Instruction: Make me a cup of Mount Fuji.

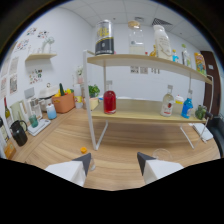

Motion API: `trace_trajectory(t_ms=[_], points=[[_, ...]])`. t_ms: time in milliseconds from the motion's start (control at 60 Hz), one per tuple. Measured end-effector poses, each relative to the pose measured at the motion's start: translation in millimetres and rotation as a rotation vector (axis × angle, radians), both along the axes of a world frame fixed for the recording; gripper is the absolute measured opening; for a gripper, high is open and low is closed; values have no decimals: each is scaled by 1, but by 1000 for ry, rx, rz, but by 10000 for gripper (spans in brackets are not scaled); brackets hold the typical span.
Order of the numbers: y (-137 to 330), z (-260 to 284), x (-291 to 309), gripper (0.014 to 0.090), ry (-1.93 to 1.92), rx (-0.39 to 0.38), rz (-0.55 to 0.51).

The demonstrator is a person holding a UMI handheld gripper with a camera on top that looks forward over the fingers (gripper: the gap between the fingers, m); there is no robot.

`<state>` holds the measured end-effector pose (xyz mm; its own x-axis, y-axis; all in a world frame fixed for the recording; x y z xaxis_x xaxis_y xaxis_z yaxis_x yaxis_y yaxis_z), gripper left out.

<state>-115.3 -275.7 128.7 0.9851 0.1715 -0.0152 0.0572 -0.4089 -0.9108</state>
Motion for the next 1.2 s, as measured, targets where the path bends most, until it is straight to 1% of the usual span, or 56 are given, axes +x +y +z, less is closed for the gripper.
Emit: trace_trajectory(t_ms=[67,183,267,350,483,667,733,800,933,1000,1050,1150,1183,1200], points=[[-3,2,35,863,-6,10,-44],[-10,-10,93,860,-9,-26,-123],[-13,-21,128,851,-22,-62,-157],[-10,-15,157,854,-24,-67,-183],[11,22,194,856,-8,-18,-219],[65,90,222,856,42,118,-230],[85,101,228,853,49,145,-216],[106,99,235,839,37,140,-213],[142,87,241,753,32,130,-193],[154,78,243,682,18,108,-183],[160,71,243,618,7,98,-179],[168,59,244,438,-13,76,-156],[168,58,247,378,-20,77,-163],[168,58,246,376,-19,80,-162]])
